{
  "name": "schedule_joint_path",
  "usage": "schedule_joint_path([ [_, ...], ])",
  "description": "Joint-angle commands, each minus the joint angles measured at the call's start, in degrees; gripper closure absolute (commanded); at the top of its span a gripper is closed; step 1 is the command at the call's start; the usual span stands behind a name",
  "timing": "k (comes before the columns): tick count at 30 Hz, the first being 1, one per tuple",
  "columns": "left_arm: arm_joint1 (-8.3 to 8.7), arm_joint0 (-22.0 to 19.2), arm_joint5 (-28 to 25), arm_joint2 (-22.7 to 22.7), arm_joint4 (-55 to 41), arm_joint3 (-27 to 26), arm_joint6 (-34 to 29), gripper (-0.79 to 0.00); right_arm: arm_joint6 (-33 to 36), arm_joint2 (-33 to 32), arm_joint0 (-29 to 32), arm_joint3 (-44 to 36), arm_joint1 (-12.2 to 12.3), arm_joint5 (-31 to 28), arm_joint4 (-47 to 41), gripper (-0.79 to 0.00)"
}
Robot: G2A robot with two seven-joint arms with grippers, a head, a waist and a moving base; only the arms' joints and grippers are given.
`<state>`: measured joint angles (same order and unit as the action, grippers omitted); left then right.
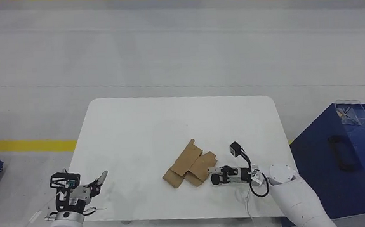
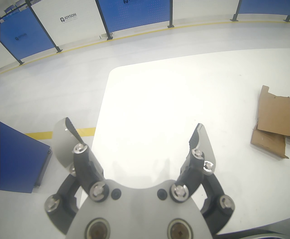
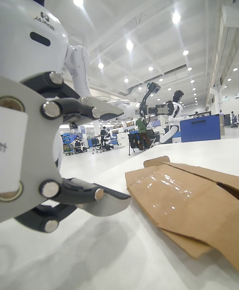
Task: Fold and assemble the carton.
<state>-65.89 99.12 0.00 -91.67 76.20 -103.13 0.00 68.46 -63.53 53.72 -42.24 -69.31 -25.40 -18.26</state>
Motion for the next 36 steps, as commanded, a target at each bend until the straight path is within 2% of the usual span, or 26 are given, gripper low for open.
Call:
schedule_joint_path([
  [1,0.0,0.0,0.0,0.0,0.0,0.0,0.0,-0.785,0.11,1.05,-1.25,1.77,-0.46,0.34,0.07,-0.557],
  [6,0.0,0.0,0.0,0.0,0.0,0.0,0.0,-0.785,-0.89,3.34,-3.32,4.82,-1.44,0.62,1.48,-0.563],
  [8,0.0,0.0,0.0,0.0,0.0,0.0,0.0,-0.785,-1.27,3.97,-3.78,5.55,-1.74,0.11,1.79,-0.533],
  [11,0.0,0.0,0.0,0.0,0.0,0.0,0.0,-0.785,-2.2,4.73,-4.39,6.36,-2.17,-0.15,2.11,-0.545],
  [15,0.0,0.0,0.0,0.0,0.0,0.0,0.0,-0.785,-4.25,5.6,-6.16,8.13,-2.83,0.72,2.52,-0.489],
  [17,0.0,0.0,0.0,0.0,0.0,0.0,0.0,-0.785,-5.78,6.36,-7.15,9.11,-3.32,1.47,3.12,-0.489],
  [18,0.0,0.0,0.0,0.0,0.0,0.0,0.0,-0.785,-6.65,6.72,-7.75,9.73,-3.58,1.92,3.46,-0.449],
  [22,0.0,0.0,0.0,0.0,0.0,0.0,0.0,-0.785,-9.42,7.99,-9.74,11.56,-4.61,1.91,4.34,-0.434],
  [25,0.0,0.0,0.0,0.0,0.0,0.0,0.0,-0.785,-9.88,8.86,-11.02,12.93,-5.46,1.84,4.18,-0.385],
  [27,0.0,0.0,0.0,0.0,0.0,0.0,0.0,-0.785,-10.86,9.7,-11.91,13.82,-6.04,0.45,5.09,-0.237],
  [28,0.0,0.0,0.0,0.0,0.0,0.0,0.0,-0.785,-11.48,10.1,-12.25,14.33,-6.4,0.06,5.27,-0.092],
  [29,0.0,0.0,0.0,0.0,0.0,0.0,0.0,-0.785,-12.03,10.45,-12.54,14.95,-6.73,-0.53,5.4,0.0],
  [32,0.0,0.0,0.0,0.0,0.0,0.0,0.0,-0.785,-12.28,10.86,-13.17,16.55,-7.59,-3.99,4.43,0.0],
  [36,0.0,0.0,0.0,0.0,0.0,0.0,0.0,-0.785,-11.28,10.05,-13.72,18.38,-7.75,-13.5,2.78,0.0],
])
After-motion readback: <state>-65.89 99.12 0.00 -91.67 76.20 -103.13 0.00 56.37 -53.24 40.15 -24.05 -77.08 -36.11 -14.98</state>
